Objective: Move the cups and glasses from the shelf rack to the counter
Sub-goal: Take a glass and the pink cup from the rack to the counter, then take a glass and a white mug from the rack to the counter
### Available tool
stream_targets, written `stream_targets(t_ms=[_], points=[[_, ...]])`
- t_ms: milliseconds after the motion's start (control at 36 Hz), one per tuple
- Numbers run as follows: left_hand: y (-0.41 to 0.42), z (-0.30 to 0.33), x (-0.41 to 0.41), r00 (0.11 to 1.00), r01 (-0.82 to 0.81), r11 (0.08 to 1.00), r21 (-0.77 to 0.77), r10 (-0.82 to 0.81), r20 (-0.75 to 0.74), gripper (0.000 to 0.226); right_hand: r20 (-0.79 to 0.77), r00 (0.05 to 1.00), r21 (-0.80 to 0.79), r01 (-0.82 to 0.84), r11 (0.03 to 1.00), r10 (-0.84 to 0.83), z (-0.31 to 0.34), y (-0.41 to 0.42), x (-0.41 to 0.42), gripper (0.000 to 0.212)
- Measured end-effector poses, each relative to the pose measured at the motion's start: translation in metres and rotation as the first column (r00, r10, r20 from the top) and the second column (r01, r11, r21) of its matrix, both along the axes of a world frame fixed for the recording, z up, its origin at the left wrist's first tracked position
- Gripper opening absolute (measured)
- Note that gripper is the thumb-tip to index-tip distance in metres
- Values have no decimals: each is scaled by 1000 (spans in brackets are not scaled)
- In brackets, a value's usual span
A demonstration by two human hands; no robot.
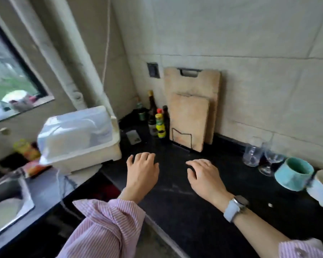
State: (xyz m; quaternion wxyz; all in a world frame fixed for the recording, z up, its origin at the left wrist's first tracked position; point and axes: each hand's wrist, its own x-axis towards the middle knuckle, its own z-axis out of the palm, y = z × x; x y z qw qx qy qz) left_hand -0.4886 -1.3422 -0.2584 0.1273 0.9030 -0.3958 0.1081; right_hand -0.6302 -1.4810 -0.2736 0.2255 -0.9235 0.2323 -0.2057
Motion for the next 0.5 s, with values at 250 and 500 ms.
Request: stream_targets(t_ms=[250, 500], points=[[368, 17, 8, 843, -538, 839, -77, 537, -39, 32, -40, 849, 127, -518, 846, 526, 20, 303, 110, 30], [664, 29, -67, 462, -883, 451, -129, 884, -70, 32, -89, 418, 117, -897, 426, 904, 43, 601, 140, 30]])
